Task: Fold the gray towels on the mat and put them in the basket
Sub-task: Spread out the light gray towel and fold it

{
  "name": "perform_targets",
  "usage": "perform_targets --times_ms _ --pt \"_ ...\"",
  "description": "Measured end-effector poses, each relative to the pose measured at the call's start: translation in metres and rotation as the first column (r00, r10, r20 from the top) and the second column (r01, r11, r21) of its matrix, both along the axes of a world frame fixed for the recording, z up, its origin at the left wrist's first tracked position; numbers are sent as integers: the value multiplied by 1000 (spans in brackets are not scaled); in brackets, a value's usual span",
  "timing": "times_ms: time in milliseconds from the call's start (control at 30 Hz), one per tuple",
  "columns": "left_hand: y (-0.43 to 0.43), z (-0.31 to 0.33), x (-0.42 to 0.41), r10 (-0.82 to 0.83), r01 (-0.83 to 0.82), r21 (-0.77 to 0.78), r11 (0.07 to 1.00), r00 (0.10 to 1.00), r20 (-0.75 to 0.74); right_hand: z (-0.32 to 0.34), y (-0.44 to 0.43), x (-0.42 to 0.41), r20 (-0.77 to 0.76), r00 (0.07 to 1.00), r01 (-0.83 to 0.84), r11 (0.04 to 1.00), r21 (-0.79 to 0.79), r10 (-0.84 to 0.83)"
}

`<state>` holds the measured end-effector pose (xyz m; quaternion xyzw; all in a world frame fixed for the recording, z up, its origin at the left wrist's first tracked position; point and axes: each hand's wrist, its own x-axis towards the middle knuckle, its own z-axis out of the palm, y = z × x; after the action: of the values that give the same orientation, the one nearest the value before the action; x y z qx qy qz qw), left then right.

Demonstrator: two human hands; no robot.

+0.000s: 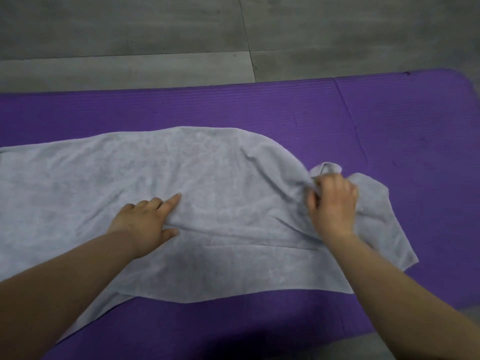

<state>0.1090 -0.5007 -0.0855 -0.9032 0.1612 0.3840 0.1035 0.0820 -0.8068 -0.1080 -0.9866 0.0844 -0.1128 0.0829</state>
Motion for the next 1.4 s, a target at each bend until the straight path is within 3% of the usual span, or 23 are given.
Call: perform_targets --times_ms 67,133,267,333,400,433,500,533,667,767,867,933,1000,1167,1300,1333,1400 --pt "-1 -3 -2 -50 49 34 998 999 18 -9 3 -42 -79 960 -276 957 -91 269" --pt "0 -6 -8 -84 82 76 994 996 20 -7 4 -70 -187 921 -360 931 -62 343" --pt "5 -11 -17 -85 84 83 993 996 6 23 8 -63 -63 994 -75 984 162 87" --pt "7 -11 -16 -56 57 49 997 998 -23 29 9 -43 -79 997 41 983 177 -27" --pt "7 -11 -14 -31 32 16 999 998 -53 24 6 -23 -354 929 189 961 201 -108" --pt "8 -11 -13 -24 25 4 1000 998 -62 24 5 -14 -471 868 317 907 278 -159" --pt "9 -11 -11 -18 17 -10 1000 997 -69 21 -3 6 -638 740 579 686 441 -213" --pt "10 -11 -11 -16 15 -12 1000 997 -72 20 -9 13 -681 704 620 643 450 -203" --pt "8 -11 -13 -4 4 -3 1000 998 -68 34 -28 38 -786 618 515 769 379 -26" --pt "2 -10 -9 18 -19 -14 1000 998 -52 45 -50 79 -692 720 487 754 440 -61" --pt "-11 -11 3 82 -83 -97 992 997 -17 55 -71 127 -371 883 467 625 625 -288" --pt "-22 -13 12 127 -126 -144 981 992 -7 57 -79 146 -207 910 399 625 671 -359" --pt "-31 -18 18 141 -140 -161 977 990 -8 52 -87 152 -193 915 383 615 690 -354" --pt "-39 -27 21 143 -142 -142 980 990 -4 23 -99 100 -362 900 420 713 561 -244" --pt "-39 -29 19 115 -111 -111 988 993 31 3 -113 11 -559 731 534 838 112 -391" --pt "-40 -30 18 115 -110 -110 988 992 42 0 -118 -14 -544 692 592 805 50 -475" --pt "-43 -30 16 131 -123 -114 986 990 61 -1 -127 -58 -490 609 753 648 112 -624"
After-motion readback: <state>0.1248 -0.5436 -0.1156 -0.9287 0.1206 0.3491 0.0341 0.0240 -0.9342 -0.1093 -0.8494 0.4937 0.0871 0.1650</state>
